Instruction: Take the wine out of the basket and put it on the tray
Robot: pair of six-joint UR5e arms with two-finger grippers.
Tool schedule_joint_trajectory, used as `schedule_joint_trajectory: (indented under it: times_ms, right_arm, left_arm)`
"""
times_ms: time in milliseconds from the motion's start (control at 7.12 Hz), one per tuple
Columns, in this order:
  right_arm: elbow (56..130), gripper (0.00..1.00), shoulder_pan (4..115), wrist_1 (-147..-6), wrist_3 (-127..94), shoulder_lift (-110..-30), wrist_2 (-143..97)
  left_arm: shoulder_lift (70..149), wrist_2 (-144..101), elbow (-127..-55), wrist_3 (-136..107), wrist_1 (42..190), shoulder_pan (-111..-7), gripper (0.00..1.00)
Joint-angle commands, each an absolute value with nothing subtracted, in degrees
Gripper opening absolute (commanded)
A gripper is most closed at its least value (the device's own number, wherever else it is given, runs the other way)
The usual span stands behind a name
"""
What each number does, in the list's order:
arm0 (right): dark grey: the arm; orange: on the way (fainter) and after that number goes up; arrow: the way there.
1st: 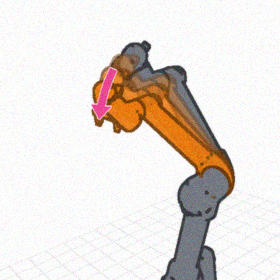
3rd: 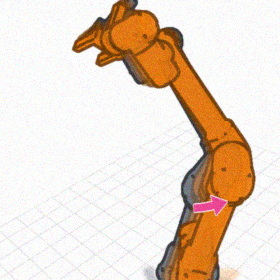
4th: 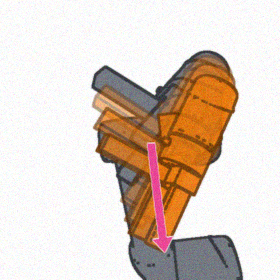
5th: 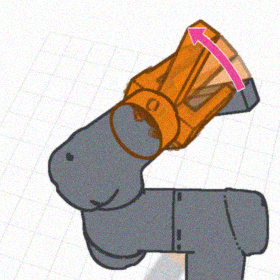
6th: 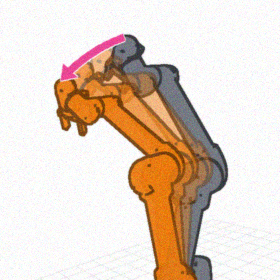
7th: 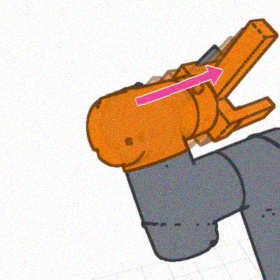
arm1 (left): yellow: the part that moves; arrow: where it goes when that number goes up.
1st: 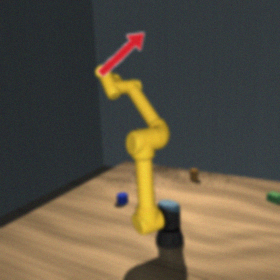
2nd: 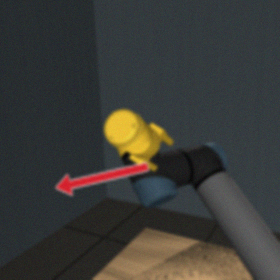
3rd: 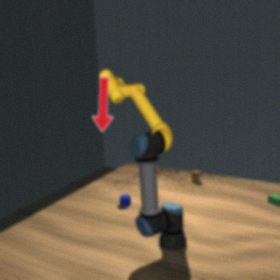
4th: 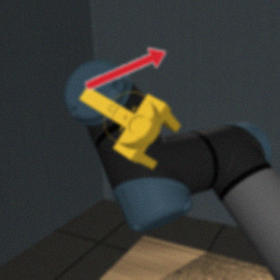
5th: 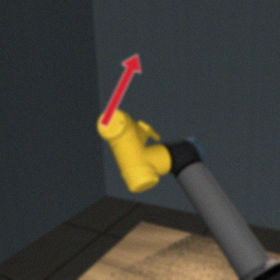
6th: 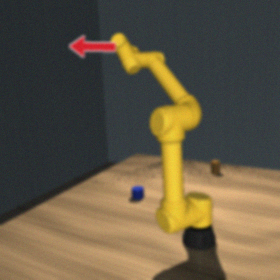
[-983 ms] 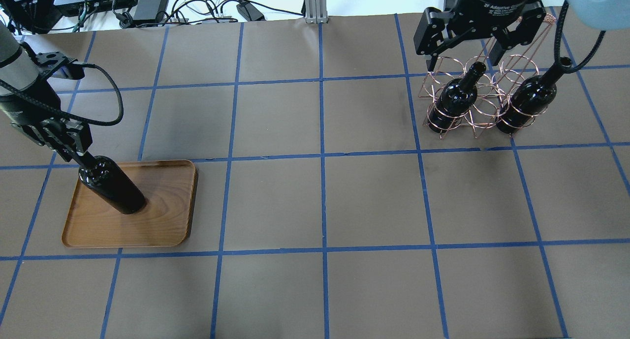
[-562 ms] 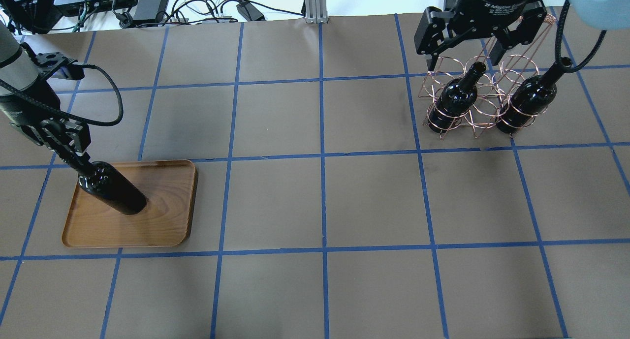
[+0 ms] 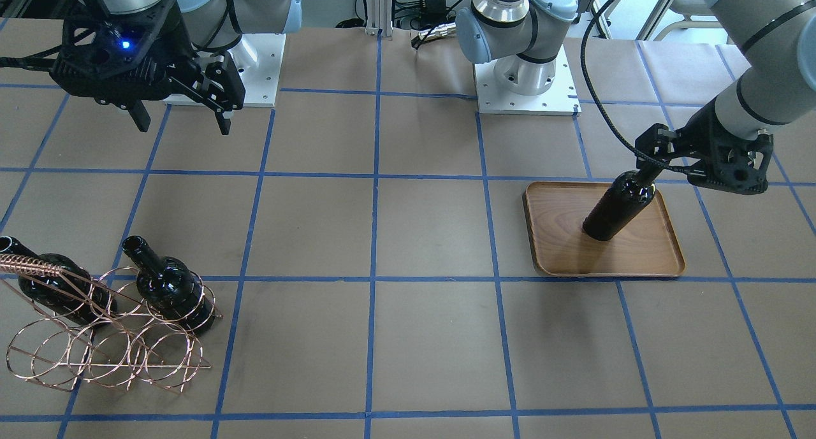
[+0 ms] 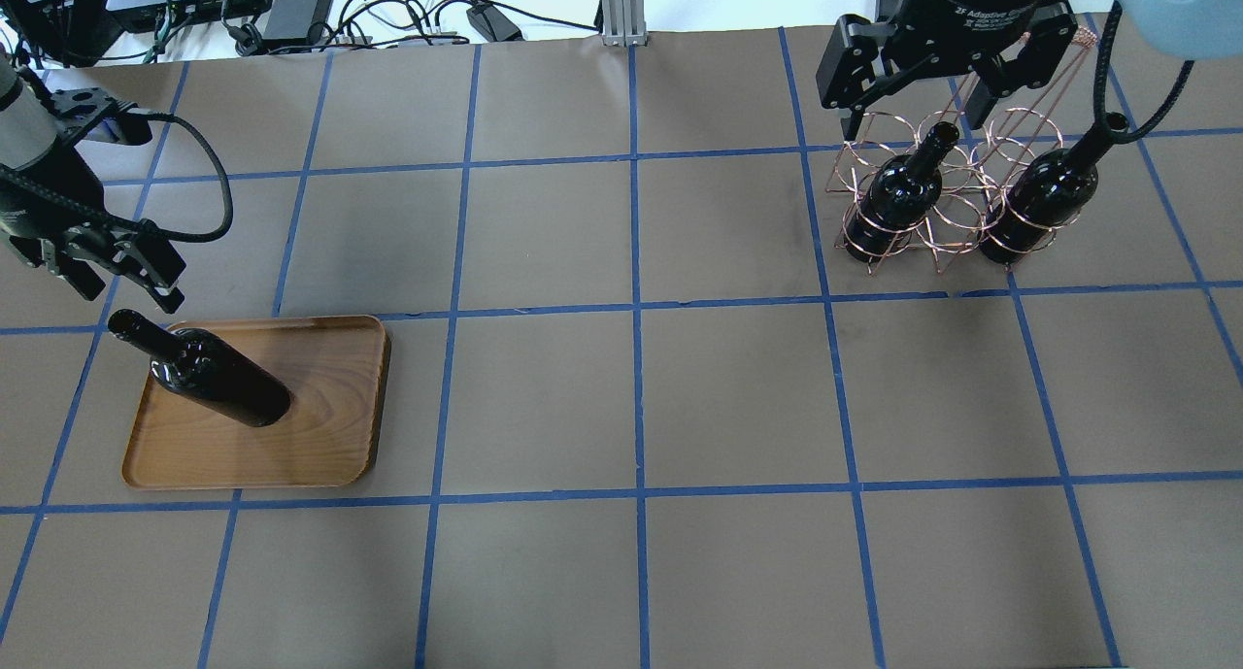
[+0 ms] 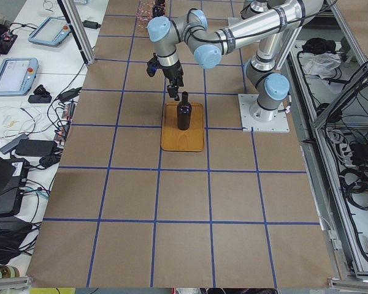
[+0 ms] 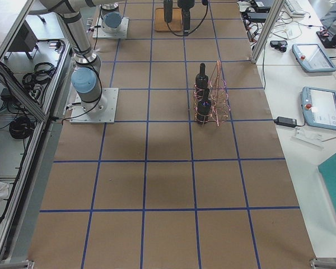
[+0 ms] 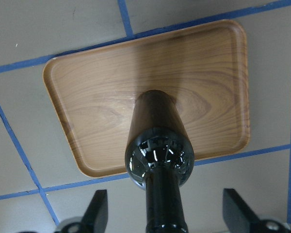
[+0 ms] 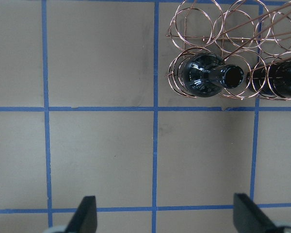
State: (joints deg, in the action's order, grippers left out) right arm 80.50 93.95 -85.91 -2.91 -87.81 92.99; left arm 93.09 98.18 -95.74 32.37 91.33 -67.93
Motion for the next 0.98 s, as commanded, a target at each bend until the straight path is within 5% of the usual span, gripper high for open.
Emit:
schedule_joint_trajectory:
  times_ms: [0, 281, 843]
  right_arm:
    - [80.51, 1.00, 93.96, -85.87, -2.81, -87.80, 92.99]
    - [80.51, 1.00, 93.96, -85.87, -2.81, -87.80, 92.99]
    - [80.42, 1.00, 93.87, -85.96, -2.72, -87.80, 92.90]
  left_arm:
    - [91.94, 95.65, -92.83, 27.55, 92.28, -69.08, 0.91]
    - [91.32, 93.26, -89.14, 17.20, 93.34, -74.58, 1.00]
    - [86.84, 88.51, -89.03, 0.46, 92.64, -87.51, 1.00]
